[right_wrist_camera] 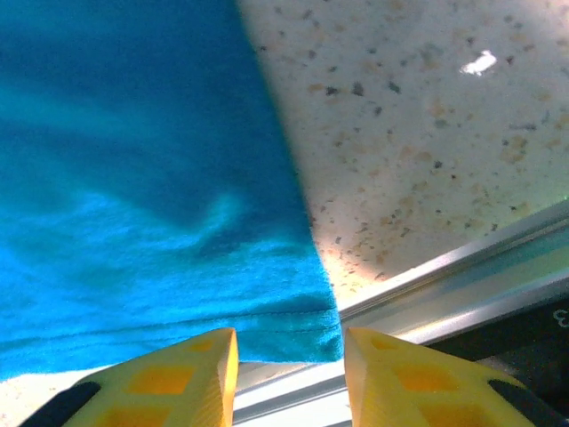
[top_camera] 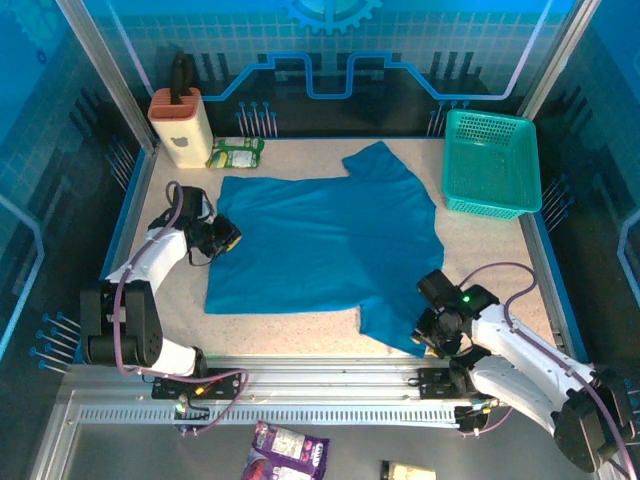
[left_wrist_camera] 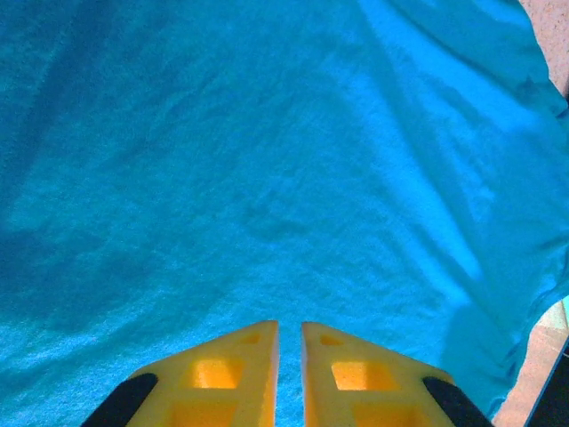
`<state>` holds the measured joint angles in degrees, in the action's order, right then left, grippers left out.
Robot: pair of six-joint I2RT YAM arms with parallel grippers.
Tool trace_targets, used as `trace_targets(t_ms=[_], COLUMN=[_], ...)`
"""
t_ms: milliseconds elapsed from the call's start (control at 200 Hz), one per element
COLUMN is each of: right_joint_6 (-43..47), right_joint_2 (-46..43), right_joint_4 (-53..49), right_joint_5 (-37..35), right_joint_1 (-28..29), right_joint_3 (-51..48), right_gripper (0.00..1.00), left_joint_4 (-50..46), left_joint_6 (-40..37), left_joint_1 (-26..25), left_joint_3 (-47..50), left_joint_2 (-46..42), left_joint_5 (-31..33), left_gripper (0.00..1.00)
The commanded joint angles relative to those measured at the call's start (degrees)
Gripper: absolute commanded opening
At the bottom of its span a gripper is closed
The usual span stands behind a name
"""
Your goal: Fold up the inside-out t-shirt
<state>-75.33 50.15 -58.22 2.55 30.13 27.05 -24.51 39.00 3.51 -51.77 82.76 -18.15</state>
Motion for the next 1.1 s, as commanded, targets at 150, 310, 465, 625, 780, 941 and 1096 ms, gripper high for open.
trace_targets(t_ms=[150, 310, 465, 625, 780, 941, 1096], right_joint_6=[-12.0, -14.9, -16.6, -16.5, -15.9, -13.8, -11.6], right_joint_2=[1.3, 0.9, 0.8, 0.8, -0.1, -0.7, -0.5], right_joint_4=[-1.4, 1.7, 5.0, 5.4, 4.1, 2.2, 2.0], right_joint_5=[-0.5, 1.1, 2.5, 1.9, 0.7, -0.6, -1.4], right_joint_1=[2.6, 3.0, 3.1, 3.1, 3.1, 2.9, 2.4], right_joint_3=[-3.3, -6.1, -8.9, -8.6, -7.0, -4.4, -2.1], right_gripper=[0.36, 0.38, 0.37, 0.3, 0.2, 0.11, 0.0], left_joint_4=[1.0, 1.5, 1.6, 1.3, 0.7, -3.5, -10.9], left_joint_6=[0.8, 0.9, 1.0, 1.1, 1.1, 0.1, -0.7], left_joint_1=[-0.4, -0.3, -0.3, -0.3, -0.3, -0.3, -0.4], left_joint_3=[1.5, 1.7, 1.6, 1.5, 1.3, 1.0, 1.7], left_joint_2=[-2.1, -1.5, -1.1, -1.0, -1.2, -3.8, -8.7], left_joint_5=[-1.8, -2.1, -2.3, -2.2, -1.9, 1.9, 8.4], left_gripper=[0.16, 0.16, 0.16, 0.16, 0.16, 0.16, 0.19])
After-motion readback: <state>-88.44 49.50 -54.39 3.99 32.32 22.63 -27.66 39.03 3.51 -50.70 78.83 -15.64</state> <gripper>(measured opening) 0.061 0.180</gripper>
